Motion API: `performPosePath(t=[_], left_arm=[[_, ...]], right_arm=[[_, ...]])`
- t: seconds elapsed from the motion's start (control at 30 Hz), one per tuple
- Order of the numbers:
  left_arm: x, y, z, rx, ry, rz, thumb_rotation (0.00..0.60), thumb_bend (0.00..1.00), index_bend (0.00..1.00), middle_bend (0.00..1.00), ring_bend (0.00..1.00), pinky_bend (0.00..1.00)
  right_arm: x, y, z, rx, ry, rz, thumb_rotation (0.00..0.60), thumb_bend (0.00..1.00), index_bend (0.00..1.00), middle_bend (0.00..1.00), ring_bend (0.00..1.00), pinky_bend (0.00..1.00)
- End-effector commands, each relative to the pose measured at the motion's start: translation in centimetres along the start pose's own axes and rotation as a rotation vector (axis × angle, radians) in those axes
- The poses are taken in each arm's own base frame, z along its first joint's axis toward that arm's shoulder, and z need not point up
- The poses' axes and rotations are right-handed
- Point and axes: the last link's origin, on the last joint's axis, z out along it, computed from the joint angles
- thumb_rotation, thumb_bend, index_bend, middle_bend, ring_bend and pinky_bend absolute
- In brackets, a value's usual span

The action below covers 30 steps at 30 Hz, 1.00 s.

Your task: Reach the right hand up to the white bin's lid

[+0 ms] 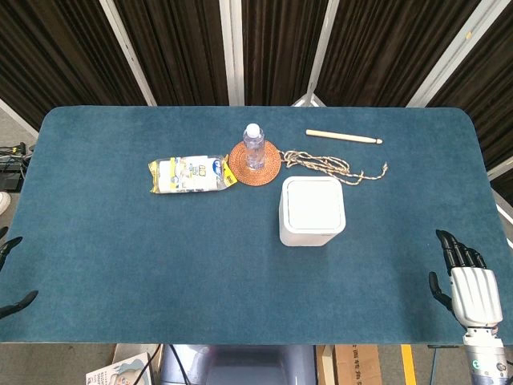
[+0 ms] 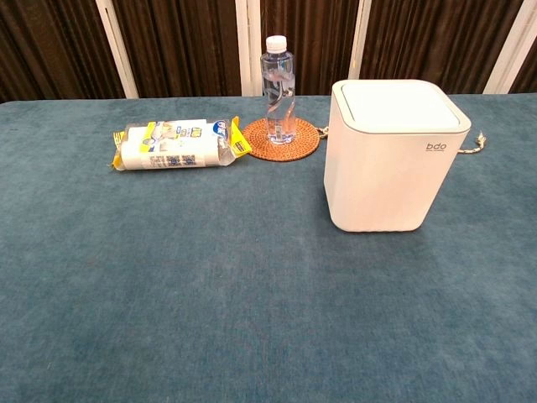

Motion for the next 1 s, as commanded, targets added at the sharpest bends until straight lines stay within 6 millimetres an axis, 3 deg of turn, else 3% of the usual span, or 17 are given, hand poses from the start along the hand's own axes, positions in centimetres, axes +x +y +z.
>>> performPosePath(t=[0.03, 0.63, 0.73, 0.83, 1.0], left_arm=[[0.0, 0.0, 0.0, -0.001, -0.003, -0.001, 0.600, 0.16, 0.16, 0.03, 0.00, 0.00], [0.1, 0.1, -0.3, -0.001, 0.002, -0.003, 0.600, 0.16, 0.16, 0.03, 0.00, 0.00], [0.3, 0.1, -0.5, -0.005, 0.007, -0.008, 0.600, 0.16, 0.16, 0.03, 0.00, 0.00], [0.5, -0.1, -0.5, 0.002, 0.022, -0.013, 0.600, 0.16, 0.16, 0.03, 0.00, 0.00], [0.4, -0.1, -0.4, 0.004, 0.031, -0.010, 0.600, 0.16, 0.16, 0.03, 0.00, 0.00]], right_arm=[[0.0, 0.0, 0.0, 0.000, 0.002, 0.001, 0.600, 0.46, 0.04, 0.14, 0.21, 0.24], [0.0, 0.2, 0.0, -0.006, -0.010, 0.016, 0.600, 0.46, 0.04, 0.14, 0.21, 0.24], [0.2, 0.2, -0.1, -0.003, -0.016, 0.043, 0.600, 0.46, 0.04, 0.19, 0.26, 0.25], [0.7, -0.3, 0.0, 0.029, 0.000, 0.077, 0.600, 0.46, 0.04, 0.29, 0.37, 0.33], [1.0, -1.6, 1.0, 0.138, -0.031, 0.145, 0.600, 0.46, 0.04, 0.50, 0.57, 0.66]])
